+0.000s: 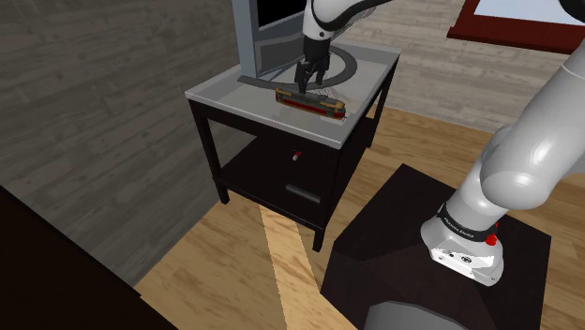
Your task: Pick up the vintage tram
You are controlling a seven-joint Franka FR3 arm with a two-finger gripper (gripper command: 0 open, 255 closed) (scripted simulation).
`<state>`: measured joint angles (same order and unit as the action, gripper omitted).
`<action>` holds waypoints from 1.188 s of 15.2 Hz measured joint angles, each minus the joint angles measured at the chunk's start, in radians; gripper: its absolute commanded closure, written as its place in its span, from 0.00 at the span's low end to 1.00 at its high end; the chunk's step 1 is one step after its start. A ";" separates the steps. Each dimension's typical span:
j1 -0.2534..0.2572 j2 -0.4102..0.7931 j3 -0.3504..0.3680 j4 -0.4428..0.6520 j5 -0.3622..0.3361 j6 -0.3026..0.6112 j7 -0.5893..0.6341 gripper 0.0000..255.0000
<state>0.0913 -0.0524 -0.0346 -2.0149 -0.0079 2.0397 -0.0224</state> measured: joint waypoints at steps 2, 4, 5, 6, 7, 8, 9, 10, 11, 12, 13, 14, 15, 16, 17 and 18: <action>0.001 0.009 0.001 -0.017 0.000 0.027 0.002 0.00; 0.000 0.015 0.000 -0.037 0.001 0.054 -0.001 0.00; 0.001 0.021 0.001 -0.045 0.001 0.068 0.001 0.00; 0.001 0.023 0.000 -0.054 0.001 0.078 0.000 0.00; 0.001 0.024 0.000 -0.057 0.001 0.083 0.000 1.00; 0.000 0.025 0.000 -0.059 0.001 0.085 0.000 1.00; 0.000 0.024 0.000 -0.059 0.001 0.086 0.000 1.00; 0.000 0.024 0.000 -0.060 0.001 0.087 0.000 1.00; 0.001 0.024 0.001 -0.060 0.001 0.087 -0.001 1.00; 0.001 0.024 0.001 -0.060 0.001 0.087 -0.001 1.00; 0.001 0.024 0.001 -0.060 0.001 0.087 -0.001 1.00; 0.001 0.024 0.001 -0.060 0.001 0.087 -0.001 1.00; 0.001 0.024 0.001 -0.060 0.001 0.087 -0.001 1.00; 0.001 0.024 0.001 -0.060 0.001 0.087 -0.001 1.00; 0.001 0.025 0.001 -0.059 0.001 0.087 -0.001 1.00; 0.000 0.025 0.000 -0.055 0.001 0.081 -0.002 1.00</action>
<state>0.0914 -0.0278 -0.0344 -2.0694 -0.0067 2.1212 -0.0241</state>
